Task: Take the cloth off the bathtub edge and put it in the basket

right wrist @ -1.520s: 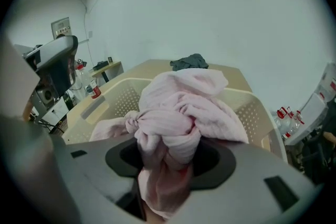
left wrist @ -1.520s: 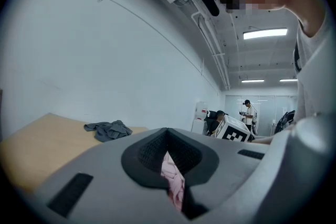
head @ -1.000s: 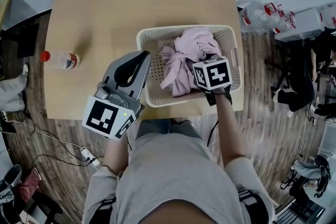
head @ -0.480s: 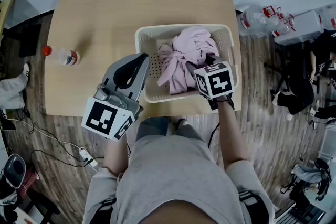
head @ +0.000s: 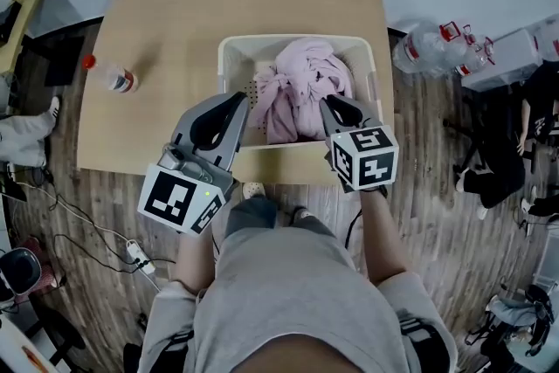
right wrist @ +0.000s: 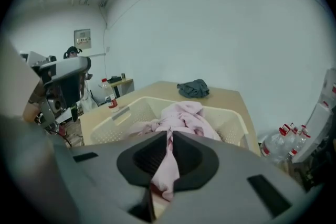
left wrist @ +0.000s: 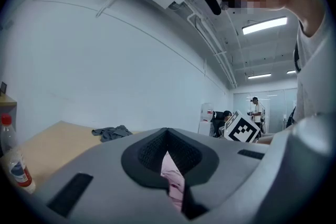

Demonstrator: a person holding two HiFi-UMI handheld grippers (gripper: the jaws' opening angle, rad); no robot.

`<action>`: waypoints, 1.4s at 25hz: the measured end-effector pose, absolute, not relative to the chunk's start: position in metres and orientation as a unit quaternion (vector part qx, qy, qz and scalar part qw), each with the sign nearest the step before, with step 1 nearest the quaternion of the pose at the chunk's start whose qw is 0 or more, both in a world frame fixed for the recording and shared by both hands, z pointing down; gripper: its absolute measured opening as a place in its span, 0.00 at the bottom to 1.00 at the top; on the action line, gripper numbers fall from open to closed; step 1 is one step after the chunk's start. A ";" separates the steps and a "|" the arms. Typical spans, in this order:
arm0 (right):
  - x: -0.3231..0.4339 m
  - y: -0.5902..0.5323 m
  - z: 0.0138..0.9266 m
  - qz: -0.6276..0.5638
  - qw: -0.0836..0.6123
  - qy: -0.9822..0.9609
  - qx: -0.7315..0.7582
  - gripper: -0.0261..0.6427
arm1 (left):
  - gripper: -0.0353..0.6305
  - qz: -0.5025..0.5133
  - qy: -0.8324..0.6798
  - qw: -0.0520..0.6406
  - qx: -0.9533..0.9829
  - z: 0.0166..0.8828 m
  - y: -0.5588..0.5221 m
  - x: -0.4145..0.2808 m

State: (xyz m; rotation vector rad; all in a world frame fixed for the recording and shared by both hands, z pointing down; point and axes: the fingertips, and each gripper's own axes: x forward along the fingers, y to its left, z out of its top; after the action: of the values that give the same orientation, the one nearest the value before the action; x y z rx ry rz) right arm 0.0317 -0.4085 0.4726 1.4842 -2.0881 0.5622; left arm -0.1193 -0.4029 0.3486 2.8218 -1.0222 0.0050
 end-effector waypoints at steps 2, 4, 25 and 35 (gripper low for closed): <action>0.032 -0.401 0.456 0.194 0.229 -0.783 0.544 0.06 | 0.06 0.001 -0.345 0.065 0.936 0.343 -0.390 -0.115; 0.032 -0.390 0.440 0.177 0.207 -0.796 0.541 0.05 | 0.06 -0.001 -0.351 0.059 0.934 0.338 -0.375 -0.110; 0.054 -0.258 0.343 0.080 0.101 -0.873 0.471 0.05 | 0.06 -0.002 -0.414 -0.012 0.910 0.290 -0.221 -0.054; 0.076 -0.199 0.314 0.056 0.050 -0.892 0.447 0.05 | 0.06 -0.004 -0.434 -0.032 0.900 0.280 -0.165 -0.029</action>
State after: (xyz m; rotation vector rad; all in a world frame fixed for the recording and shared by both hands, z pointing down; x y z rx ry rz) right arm 0.0755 -0.1994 0.3139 1.3598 -2.7151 0.1717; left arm -0.0294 -0.1652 0.2804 2.8883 -1.3925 -0.0134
